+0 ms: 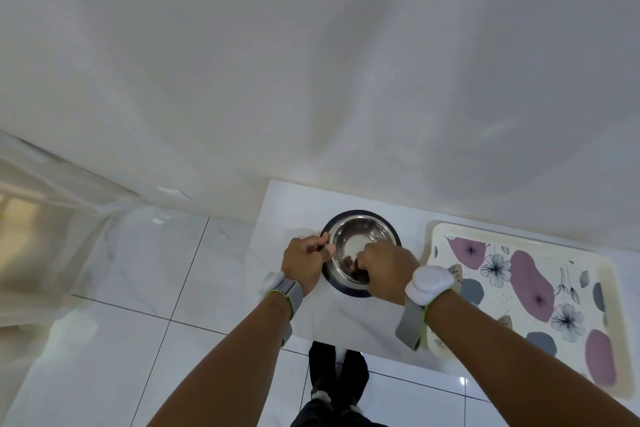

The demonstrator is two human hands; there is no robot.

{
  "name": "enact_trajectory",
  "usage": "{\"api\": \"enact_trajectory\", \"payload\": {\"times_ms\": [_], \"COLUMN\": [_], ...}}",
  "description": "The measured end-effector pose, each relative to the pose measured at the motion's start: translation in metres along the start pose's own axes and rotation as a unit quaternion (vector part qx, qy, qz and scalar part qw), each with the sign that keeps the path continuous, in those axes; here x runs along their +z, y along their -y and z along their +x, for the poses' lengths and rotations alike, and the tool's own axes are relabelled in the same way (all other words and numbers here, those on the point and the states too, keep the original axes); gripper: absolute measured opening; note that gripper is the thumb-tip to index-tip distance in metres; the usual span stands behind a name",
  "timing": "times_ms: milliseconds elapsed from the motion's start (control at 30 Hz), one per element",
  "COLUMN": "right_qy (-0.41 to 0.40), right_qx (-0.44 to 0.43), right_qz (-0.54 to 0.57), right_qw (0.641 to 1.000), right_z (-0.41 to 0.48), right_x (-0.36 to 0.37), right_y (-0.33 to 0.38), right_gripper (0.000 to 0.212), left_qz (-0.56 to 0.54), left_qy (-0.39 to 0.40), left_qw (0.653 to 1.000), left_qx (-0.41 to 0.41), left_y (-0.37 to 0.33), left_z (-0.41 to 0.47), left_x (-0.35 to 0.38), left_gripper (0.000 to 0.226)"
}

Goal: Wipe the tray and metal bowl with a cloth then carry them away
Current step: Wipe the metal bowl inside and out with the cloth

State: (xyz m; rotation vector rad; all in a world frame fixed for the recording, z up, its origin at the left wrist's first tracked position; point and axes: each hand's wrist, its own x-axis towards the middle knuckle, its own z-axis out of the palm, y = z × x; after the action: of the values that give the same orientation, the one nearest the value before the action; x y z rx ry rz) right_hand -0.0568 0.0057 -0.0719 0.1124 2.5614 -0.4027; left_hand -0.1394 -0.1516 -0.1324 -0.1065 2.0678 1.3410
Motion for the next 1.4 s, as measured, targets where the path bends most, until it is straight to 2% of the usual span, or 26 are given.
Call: {"api": "enact_trajectory", "payload": {"times_ms": [67, 133, 200, 300, 367, 433, 500, 567, 633, 700, 800, 900, 1067, 1200, 1267, 1400], "right_qy": [-0.026, -0.056, -0.092, -0.153, -0.123, -0.039, 0.032, 0.002, -0.055, -0.101, -0.142, -0.156, -0.144, -0.153, -0.172, -0.197], "right_qx": [0.014, 0.032, 0.048, 0.056, 0.029, -0.003, -0.007, 0.011, 0.021, 0.009, -0.082, -0.124, -0.007, 0.087, 0.108, 0.084], "right_qz": [-0.092, -0.080, 0.000, 0.172, 0.210, 0.177, 0.053, -0.068, -0.119, -0.103, -0.077, -0.120, -0.088, -0.052, -0.026, 0.027], "right_qw": [0.995, 0.995, 0.995, 0.971, 0.970, 0.983, 0.998, 0.998, 0.991, 0.989, 0.983, 0.973, 0.986, 0.983, 0.979, 0.976], "right_z": [0.007, 0.020, 0.034, 0.036, 0.024, 0.010, 0.004, 0.009, 0.017, 0.028, 0.037, 0.038, 0.016, -0.009, -0.020, -0.029], "right_x": [-0.009, -0.013, -0.009, 0.005, 0.009, 0.005, -0.008, -0.021, -0.028, -0.027, -0.020, -0.019, -0.018, -0.002, 0.013, 0.039], "right_y": [-0.005, -0.008, -0.006, 0.006, 0.009, 0.001, -0.010, -0.014, -0.012, -0.011, -0.001, 0.002, -0.023, -0.024, -0.017, 0.015], "right_gripper": [0.020, 0.017, 0.015, 0.015, 0.012, 0.016, 0.021, 0.020, 0.018, 0.025, 0.029, 0.032, 0.037, 0.028, 0.021, 0.012], "left_qz": [0.001, -0.009, -0.012, -0.014, -0.019, -0.017, -0.010, -0.007, -0.006, -0.002, 0.002, 0.011, -0.001, -0.017, -0.042, -0.045], "left_qy": [0.002, 0.002, 0.007, 0.013, 0.013, 0.011, 0.010, 0.008, 0.009, 0.008, 0.013, 0.010, 0.006, -0.001, 0.003, 0.005], "left_qw": [1.000, 1.000, 1.000, 1.000, 1.000, 1.000, 1.000, 1.000, 1.000, 1.000, 1.000, 1.000, 1.000, 0.999, 0.997, 0.992], "left_qx": [0.000, -0.004, -0.008, -0.008, -0.009, -0.008, -0.009, -0.010, -0.007, -0.006, -0.010, -0.011, -0.020, -0.039, -0.067, -0.114], "left_y": [-0.001, -0.002, -0.003, -0.002, -0.002, -0.001, -0.001, -0.001, -0.001, -0.001, -0.001, -0.002, -0.006, -0.015, -0.019, -0.032], "left_z": [0.000, -0.001, -0.001, -0.001, -0.001, 0.001, 0.001, 0.002, 0.001, 0.000, -0.001, 0.000, -0.005, -0.010, -0.010, -0.010], "left_x": [0.000, 0.000, 0.000, -0.001, 0.000, 0.001, 0.001, 0.001, 0.001, 0.001, 0.000, -0.001, -0.001, -0.002, -0.003, -0.005], "left_gripper": [0.026, 0.027, 0.026, 0.024, 0.022, 0.023, 0.025, 0.026, 0.027, 0.027, 0.024, 0.024, 0.026, 0.025, 0.025, 0.023]}}
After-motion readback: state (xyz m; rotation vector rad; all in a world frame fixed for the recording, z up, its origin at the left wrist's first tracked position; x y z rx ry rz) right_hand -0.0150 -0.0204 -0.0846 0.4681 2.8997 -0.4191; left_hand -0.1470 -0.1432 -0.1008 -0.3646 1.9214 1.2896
